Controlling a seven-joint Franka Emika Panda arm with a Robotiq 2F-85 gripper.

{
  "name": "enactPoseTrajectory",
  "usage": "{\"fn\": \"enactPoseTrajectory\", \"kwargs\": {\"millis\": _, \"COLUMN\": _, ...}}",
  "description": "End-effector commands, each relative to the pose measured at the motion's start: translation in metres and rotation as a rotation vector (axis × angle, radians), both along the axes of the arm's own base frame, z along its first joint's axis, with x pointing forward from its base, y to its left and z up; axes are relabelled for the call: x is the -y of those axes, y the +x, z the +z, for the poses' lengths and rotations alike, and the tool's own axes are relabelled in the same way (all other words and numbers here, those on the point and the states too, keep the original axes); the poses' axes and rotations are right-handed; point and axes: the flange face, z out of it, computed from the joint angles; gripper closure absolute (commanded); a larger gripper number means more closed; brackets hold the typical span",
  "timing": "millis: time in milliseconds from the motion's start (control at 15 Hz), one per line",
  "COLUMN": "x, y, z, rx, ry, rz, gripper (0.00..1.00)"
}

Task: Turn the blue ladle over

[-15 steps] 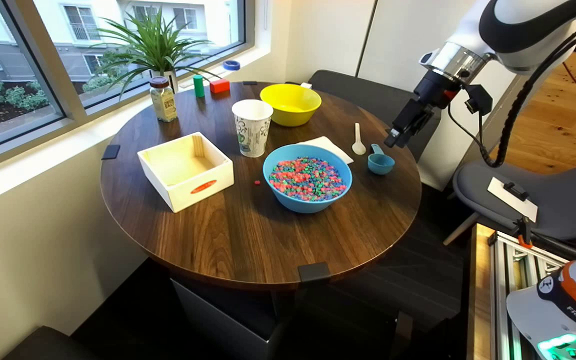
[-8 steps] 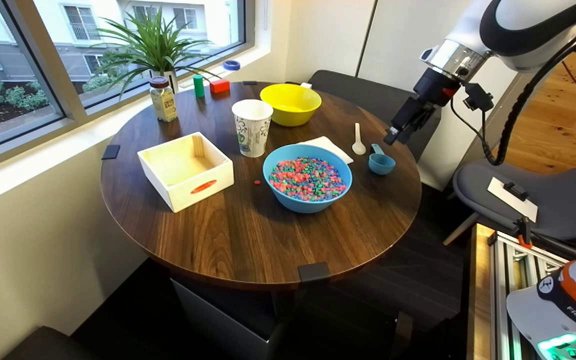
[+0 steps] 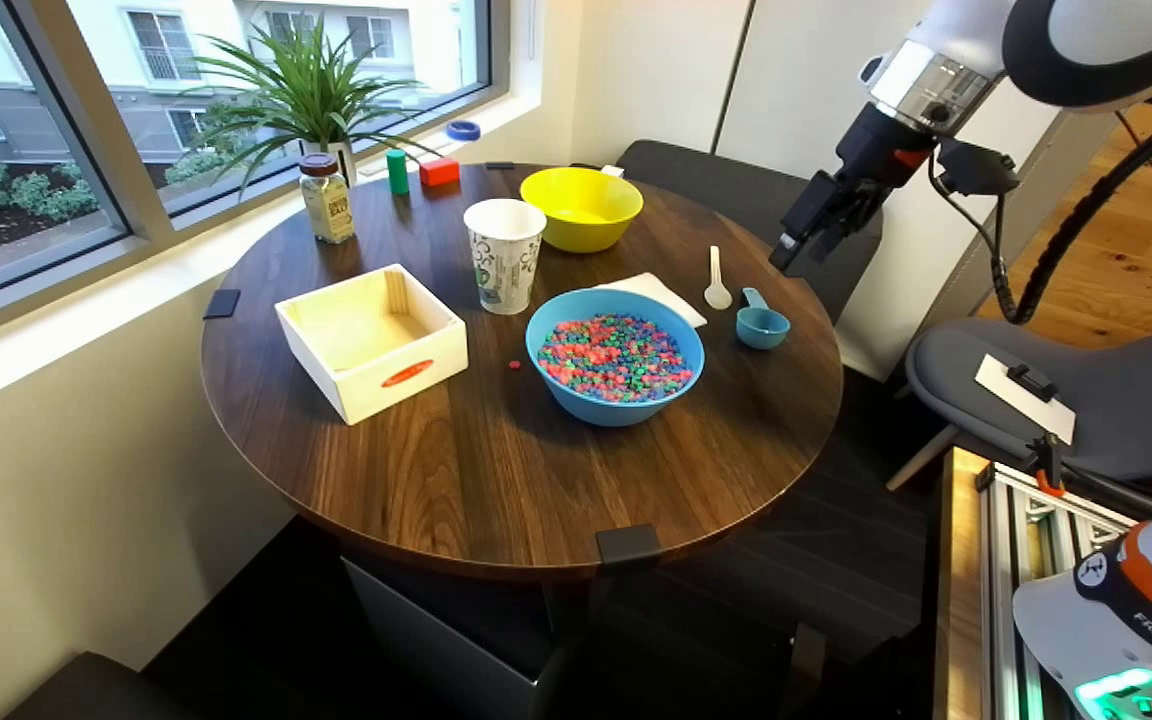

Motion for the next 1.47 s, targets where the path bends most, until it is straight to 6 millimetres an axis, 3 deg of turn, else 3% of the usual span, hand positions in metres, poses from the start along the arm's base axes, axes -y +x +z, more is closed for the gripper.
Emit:
{"fn": "enactPoseTrajectory", "kwargs": {"millis": 0, "x": -0.012, "y": -0.013, "z": 0.023, "rx": -0.017, "ry": -0.077, "rz": -0.103, "gripper": 0.00}}
{"fn": "enactPoseTrajectory", "kwargs": {"millis": 400, "x": -0.032, "y": -0.029, "z": 0.046, "rx": -0.064, "ry": -0.135, "rz": -0.247, "gripper": 0.00}}
{"fn": "enactPoseTrajectory", "kwargs": {"millis": 1000, "x": -0.054, "y": -0.044, "z": 0.068, "rx": -0.049, "ry": -0.222, "rz": -0.293, "gripper": 0.00}}
{"fn": "enactPoseTrajectory", "kwargs": {"millis": 1400, "x": -0.054, "y": -0.039, "z": 0.067, "rx": -0.031, "ry": -0.199, "rz": -0.274, "gripper": 0.00}}
